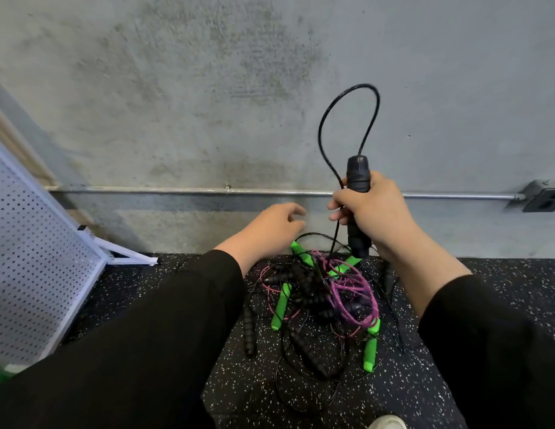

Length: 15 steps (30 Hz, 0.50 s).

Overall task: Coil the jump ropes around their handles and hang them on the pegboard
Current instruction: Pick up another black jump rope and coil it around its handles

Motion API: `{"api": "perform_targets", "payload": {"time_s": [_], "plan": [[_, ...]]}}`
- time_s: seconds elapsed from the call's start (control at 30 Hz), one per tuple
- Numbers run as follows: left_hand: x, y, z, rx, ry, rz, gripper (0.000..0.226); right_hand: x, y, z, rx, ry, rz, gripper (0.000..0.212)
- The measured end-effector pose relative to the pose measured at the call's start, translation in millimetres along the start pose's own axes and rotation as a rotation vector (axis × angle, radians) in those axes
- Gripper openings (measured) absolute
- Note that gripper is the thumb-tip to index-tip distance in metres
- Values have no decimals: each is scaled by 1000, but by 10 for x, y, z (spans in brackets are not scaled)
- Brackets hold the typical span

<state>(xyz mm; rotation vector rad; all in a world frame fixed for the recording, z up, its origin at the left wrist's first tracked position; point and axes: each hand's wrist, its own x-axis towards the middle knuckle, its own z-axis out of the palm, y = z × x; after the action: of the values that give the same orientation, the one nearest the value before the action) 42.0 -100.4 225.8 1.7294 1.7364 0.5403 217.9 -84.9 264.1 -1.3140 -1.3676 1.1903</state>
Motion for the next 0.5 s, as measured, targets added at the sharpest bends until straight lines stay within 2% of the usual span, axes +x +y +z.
{"api": "perform_targets", "payload": {"time_s": [0.13, 0.23, 0.33, 0.5], "plan": [[33, -186, 186, 31, -241, -34, 46, -47, -87, 22, 85, -6, -35, 17], [40, -202, 299, 150, -376, -42, 59, -67, -172, 32, 163, -9, -61, 15], [46, -133, 329, 210, -389, -12, 62, -68, -224, 33, 250, 0, -56, 16], [107, -74, 344, 406, -366, -51, 50, -37, -238, -12, 355, 21, -31, 17]]}}
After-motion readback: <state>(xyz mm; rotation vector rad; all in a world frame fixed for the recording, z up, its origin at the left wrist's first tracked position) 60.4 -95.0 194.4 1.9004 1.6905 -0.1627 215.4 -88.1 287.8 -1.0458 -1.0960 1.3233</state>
